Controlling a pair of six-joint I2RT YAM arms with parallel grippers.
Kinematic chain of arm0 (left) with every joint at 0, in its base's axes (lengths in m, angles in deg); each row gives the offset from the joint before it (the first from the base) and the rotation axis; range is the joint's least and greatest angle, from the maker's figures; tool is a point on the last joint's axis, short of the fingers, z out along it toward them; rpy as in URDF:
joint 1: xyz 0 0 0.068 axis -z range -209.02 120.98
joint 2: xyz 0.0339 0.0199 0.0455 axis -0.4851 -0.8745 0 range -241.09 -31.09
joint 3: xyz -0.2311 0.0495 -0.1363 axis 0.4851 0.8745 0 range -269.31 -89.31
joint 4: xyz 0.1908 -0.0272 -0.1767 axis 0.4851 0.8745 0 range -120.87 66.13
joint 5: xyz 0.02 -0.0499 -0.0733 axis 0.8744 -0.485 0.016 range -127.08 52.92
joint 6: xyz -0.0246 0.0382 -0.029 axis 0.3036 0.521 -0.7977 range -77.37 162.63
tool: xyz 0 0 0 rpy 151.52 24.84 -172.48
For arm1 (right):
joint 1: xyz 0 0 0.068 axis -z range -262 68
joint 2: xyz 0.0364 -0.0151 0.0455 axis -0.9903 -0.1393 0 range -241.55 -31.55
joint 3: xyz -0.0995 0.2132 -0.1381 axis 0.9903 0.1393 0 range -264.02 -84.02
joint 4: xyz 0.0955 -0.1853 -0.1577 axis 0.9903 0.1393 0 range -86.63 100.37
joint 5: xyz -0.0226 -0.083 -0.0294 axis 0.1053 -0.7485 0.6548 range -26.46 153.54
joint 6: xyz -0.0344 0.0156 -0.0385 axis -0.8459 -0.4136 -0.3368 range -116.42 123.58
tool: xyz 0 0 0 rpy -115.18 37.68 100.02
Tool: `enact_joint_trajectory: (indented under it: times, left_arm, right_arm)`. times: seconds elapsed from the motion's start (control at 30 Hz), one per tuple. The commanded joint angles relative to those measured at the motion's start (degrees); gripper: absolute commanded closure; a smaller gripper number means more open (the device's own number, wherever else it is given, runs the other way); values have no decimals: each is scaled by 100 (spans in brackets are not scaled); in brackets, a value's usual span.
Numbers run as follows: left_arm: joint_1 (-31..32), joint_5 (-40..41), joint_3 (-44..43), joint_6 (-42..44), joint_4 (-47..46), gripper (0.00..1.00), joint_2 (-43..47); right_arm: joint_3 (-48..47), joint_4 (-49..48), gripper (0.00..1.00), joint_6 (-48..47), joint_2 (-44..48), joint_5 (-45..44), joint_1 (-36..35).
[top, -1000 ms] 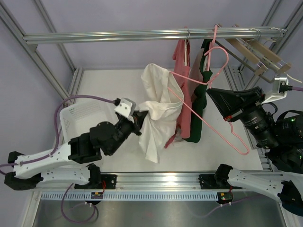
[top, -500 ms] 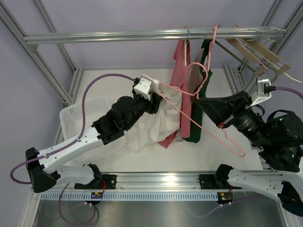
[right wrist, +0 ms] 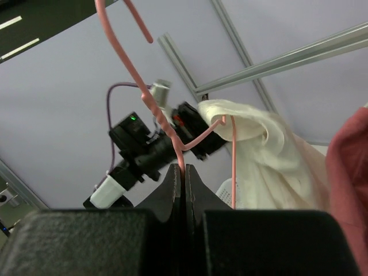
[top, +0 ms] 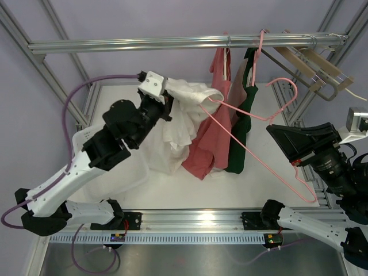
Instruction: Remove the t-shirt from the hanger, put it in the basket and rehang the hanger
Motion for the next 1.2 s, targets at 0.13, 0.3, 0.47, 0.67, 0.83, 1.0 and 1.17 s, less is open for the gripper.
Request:
enact_joint_trajectory:
  times: [0.13,0.3,0.47,0.67,0.83,1.0,1.17]
  left_arm:
    - [-70,613,-3450,1250,825,100,-602]
    - [-237,1280,-4393,2093,845,100,-1007]
    - [-1026,1466,-4157,2315,590,100,-779]
    - [-1476,1853,-3771,3042,-51,100,-331]
    - [-1582,2029,-2955,2992,-210,100,-15]
    - [-2292,2055,-436,2422,-799,100,1048]
    - [-3163,2010,1132,869,25,100,1751]
  right_arm:
    - [22,616,100,-331,417,-796,7]
    - [-14,828,100,-418,311,-884,16]
    - [-39,951,100,-489,162,-823,16]
    - [4,995,100,-480,-84,-665,16]
    - [118,820,100,-366,-374,-358,16]
    - [206,696,100,-260,-751,20,16]
    - [285,521,100,-260,-1007,143,16]
